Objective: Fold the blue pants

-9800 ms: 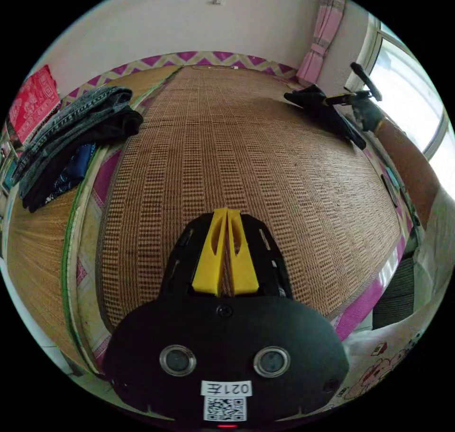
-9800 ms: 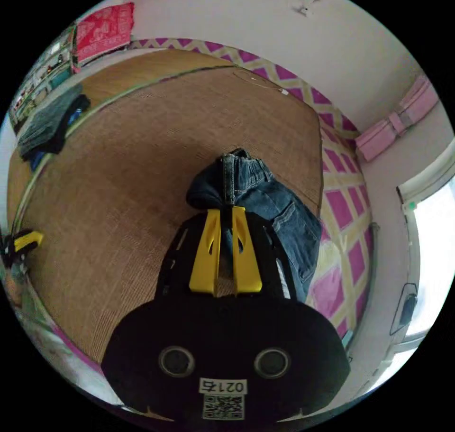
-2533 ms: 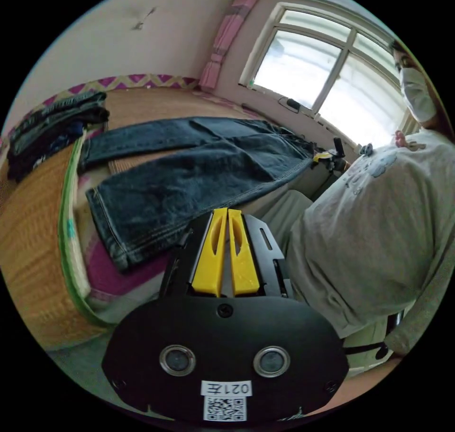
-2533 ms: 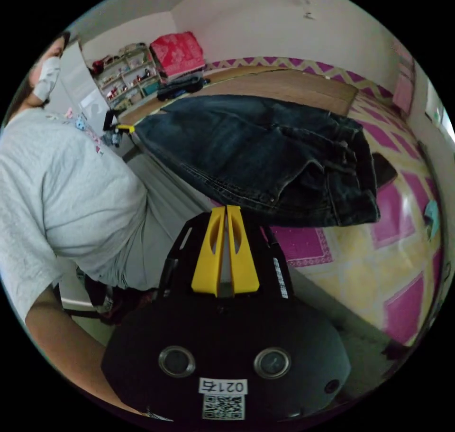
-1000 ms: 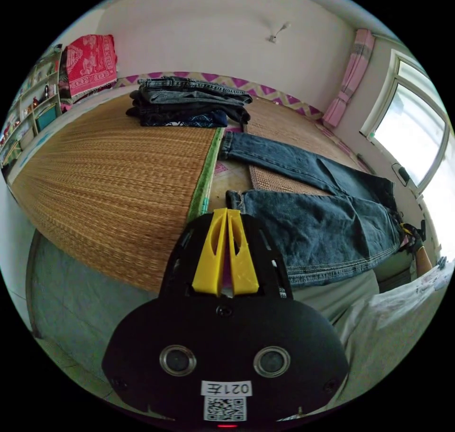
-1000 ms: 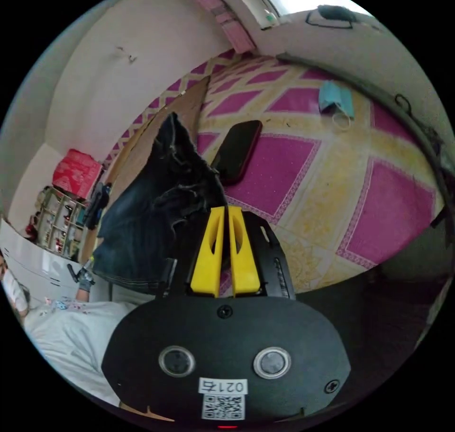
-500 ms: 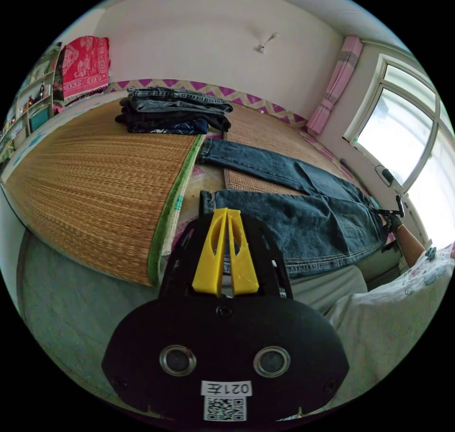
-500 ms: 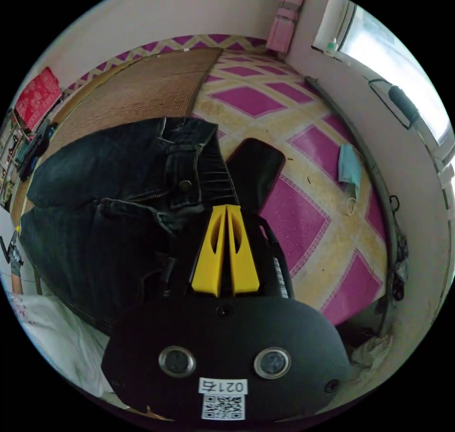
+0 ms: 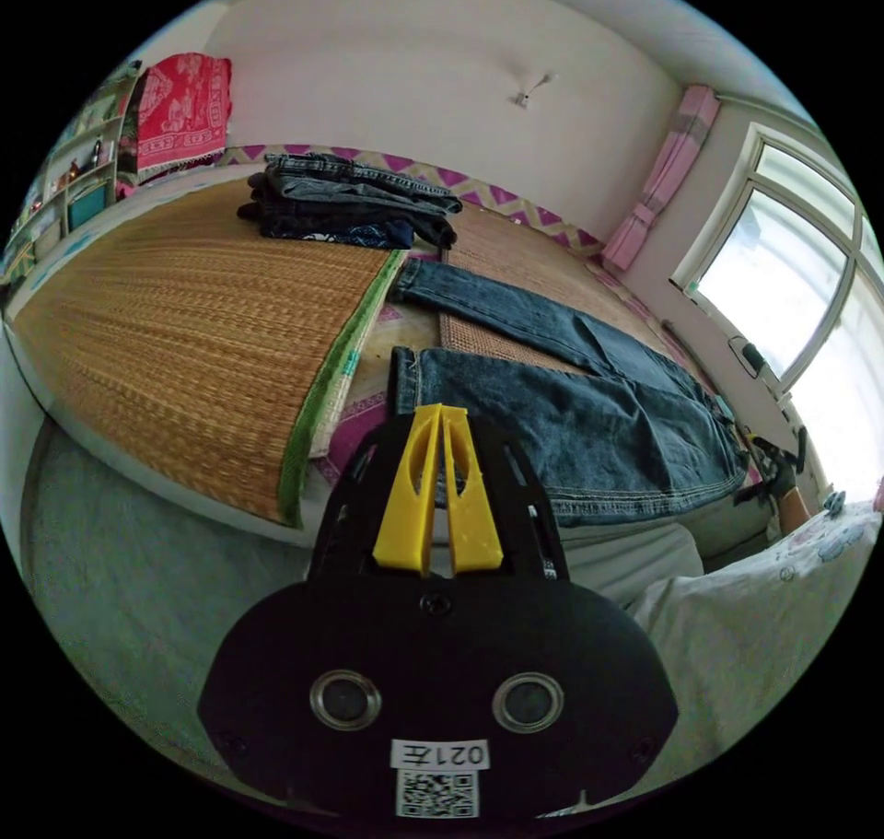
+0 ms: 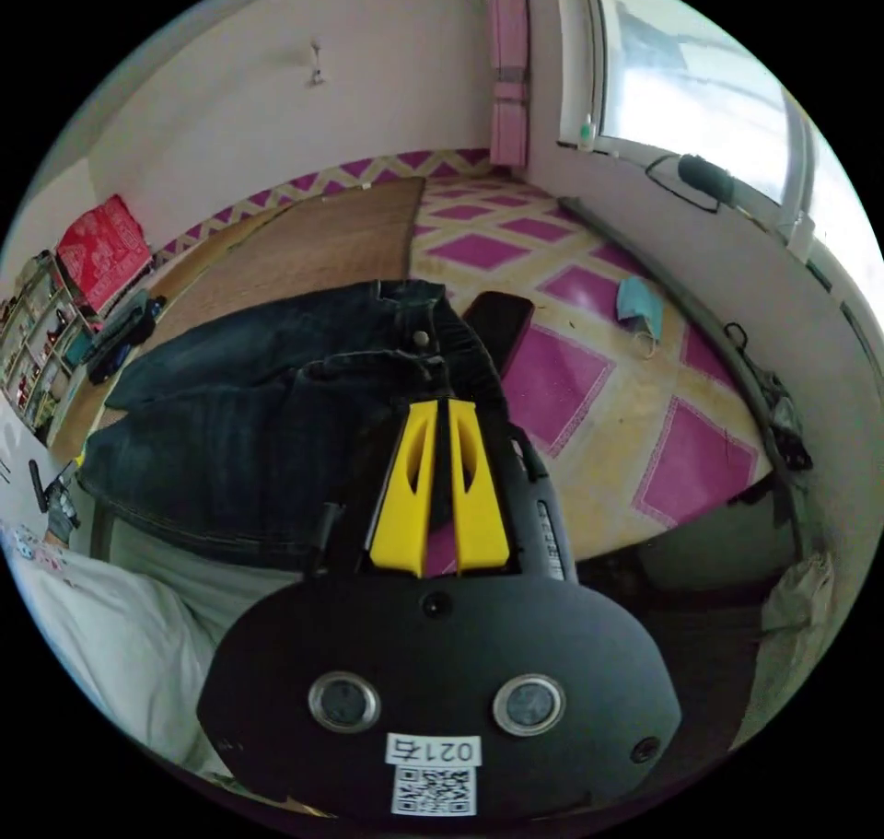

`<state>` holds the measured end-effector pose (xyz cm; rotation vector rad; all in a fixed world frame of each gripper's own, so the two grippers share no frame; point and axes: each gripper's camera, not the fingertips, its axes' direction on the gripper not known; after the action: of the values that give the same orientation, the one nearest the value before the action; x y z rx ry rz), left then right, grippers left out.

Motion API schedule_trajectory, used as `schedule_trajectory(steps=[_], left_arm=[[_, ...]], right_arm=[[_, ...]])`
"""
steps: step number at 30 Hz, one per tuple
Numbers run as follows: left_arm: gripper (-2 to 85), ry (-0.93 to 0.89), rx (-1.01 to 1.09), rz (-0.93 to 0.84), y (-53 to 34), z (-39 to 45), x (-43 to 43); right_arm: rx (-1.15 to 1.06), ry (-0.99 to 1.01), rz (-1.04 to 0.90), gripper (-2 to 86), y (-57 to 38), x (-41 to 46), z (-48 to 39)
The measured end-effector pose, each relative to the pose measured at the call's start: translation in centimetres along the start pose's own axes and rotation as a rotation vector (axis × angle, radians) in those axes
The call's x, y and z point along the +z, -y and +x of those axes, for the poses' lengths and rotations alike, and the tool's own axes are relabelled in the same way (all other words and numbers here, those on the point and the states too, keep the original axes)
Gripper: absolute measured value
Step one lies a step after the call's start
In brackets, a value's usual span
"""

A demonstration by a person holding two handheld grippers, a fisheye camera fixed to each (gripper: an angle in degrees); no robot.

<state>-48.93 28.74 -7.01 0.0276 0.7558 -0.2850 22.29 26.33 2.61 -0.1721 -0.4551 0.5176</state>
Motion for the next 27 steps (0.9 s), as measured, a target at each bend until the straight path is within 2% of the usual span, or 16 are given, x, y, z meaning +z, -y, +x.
schedule_trajectory(steps=[4, 9, 16, 21, 27], left_arm=[[3.3, -0.003, -0.065, -0.037, -0.6, -0.2, -1.7], [7.5, -0.107, -0.238, -0.046, -2.2, -2.1, -3.1], [8.5, -0.188, -0.530, 0.014, -5.2, -6.1, -5.2], [8.8, -0.297, -0.622, 0.056, -5.3, -7.8, -4.3], [8.8, -0.346, -0.671, 0.070, -4.2, -9.3, -3.3]], right_arm=[[0.213, 0.090, 0.026, 9.4, -5.1, -2.0, 1.7], [0.546, 0.395, 0.029, 12.4, -11.5, 0.3, 5.5], [0.588, 0.420, 0.051, 11.7, -13.6, 2.4, 5.5], [0.581, 0.428, 0.043, 11.4, -12.8, 4.0, 5.2], [0.592, 0.458, 0.033, 10.9, -12.7, 5.0, 6.2]])
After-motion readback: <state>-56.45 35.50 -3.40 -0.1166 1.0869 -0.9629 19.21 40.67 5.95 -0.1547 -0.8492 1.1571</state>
